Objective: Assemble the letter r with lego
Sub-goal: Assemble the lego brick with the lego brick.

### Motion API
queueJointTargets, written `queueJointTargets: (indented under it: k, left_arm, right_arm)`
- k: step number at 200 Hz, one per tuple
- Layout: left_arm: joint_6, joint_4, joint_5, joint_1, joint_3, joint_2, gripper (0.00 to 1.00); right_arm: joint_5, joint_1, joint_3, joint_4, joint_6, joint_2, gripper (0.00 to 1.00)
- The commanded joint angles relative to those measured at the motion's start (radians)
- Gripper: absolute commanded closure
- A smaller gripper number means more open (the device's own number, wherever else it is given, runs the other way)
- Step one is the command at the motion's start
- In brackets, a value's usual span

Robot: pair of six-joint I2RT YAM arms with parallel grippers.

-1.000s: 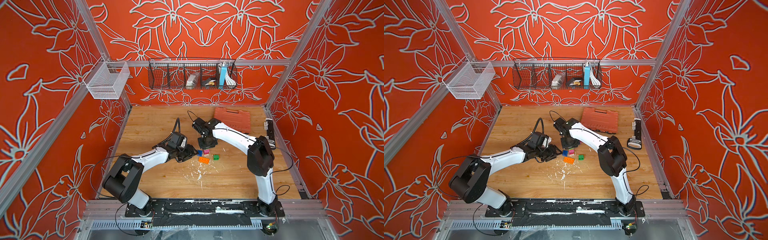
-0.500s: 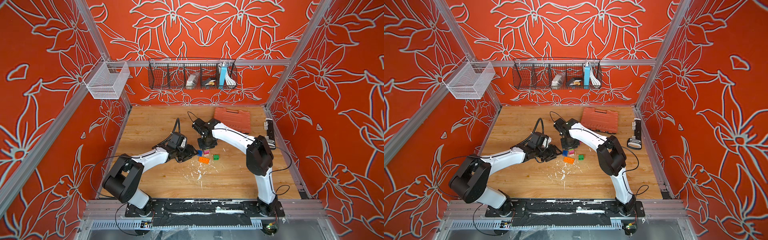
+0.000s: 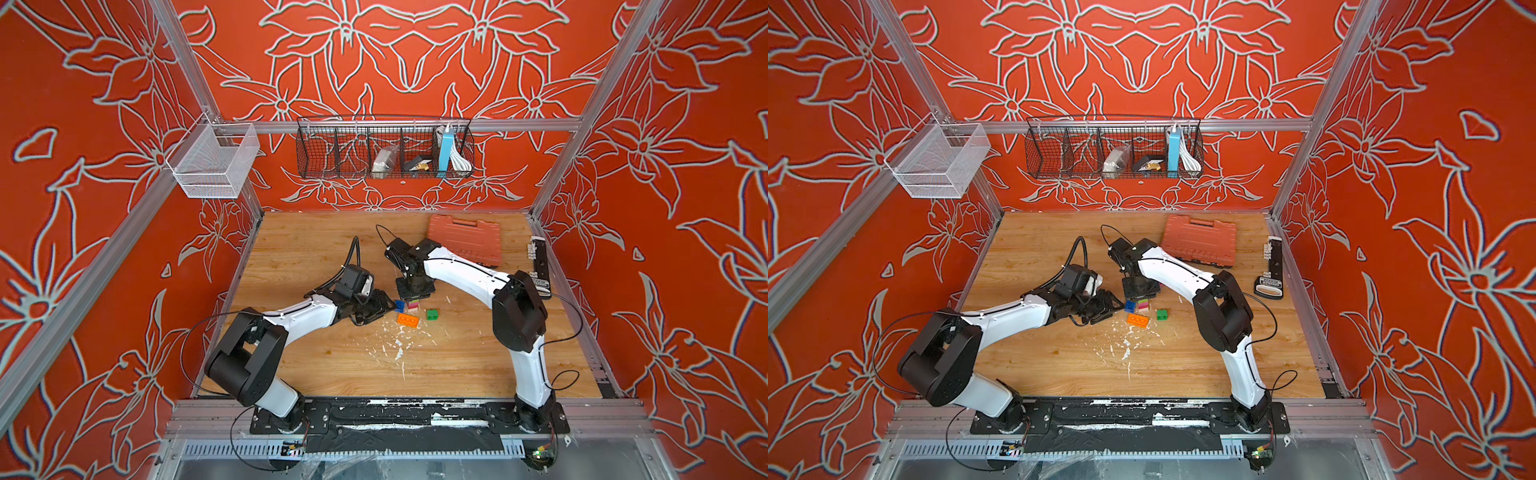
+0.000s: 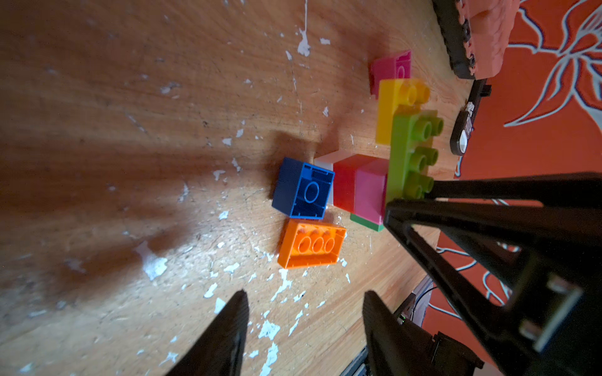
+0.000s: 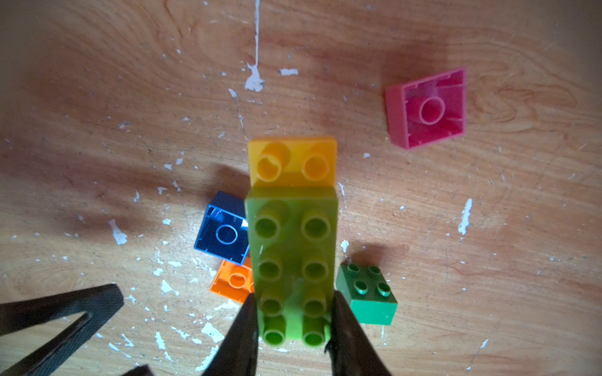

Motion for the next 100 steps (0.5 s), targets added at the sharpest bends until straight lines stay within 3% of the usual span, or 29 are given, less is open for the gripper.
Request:
queueJointTargets:
  k: [1,100]
  left_arm:
    - [-0.001,0.013,0.009,0.003,-0.007,-0.007,0.42]
    - [-0.001,0.015,0.017,0.002,-0.009,-0.012,0.43]
  right_arm:
    - [-0.005,-0.007,-0.045,0.000,0.027,0.025,1.00]
    - [-0.019,-0.007,-0.139,0.064,0.058,0.062,1.00]
